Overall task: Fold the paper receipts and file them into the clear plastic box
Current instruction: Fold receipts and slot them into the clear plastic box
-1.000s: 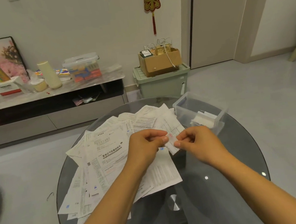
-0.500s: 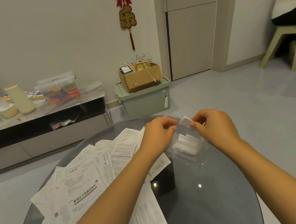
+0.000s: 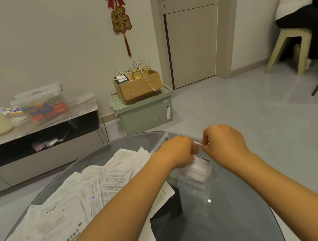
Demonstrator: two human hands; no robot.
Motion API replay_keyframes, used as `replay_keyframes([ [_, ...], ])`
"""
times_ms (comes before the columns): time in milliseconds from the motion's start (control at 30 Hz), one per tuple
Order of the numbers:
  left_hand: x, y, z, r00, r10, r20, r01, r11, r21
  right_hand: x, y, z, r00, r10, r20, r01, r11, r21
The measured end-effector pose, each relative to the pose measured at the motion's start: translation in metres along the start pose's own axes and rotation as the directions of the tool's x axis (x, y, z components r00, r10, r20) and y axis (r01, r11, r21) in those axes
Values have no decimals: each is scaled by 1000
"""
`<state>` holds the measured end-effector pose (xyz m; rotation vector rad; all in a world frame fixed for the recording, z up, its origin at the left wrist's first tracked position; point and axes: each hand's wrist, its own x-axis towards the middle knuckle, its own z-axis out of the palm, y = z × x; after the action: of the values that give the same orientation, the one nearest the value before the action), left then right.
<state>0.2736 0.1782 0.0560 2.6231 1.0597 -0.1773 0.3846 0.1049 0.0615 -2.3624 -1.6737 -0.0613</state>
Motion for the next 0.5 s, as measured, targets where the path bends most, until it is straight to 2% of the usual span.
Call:
replay_keyframes([
  [167,-4,0,-7,992,-19,127,21,1000,-13,2,-2,-1,999,-22,32,24,997,-77],
  [333,-6,-2,-8,982,-25,185,43,995,-92,0,-11,-4,992,-99,80,117,958,-261],
  [500,-7,-4,-9,992,-33,119,54,984,-170,3,-20,-6,979,-136,150,181,919,-351],
])
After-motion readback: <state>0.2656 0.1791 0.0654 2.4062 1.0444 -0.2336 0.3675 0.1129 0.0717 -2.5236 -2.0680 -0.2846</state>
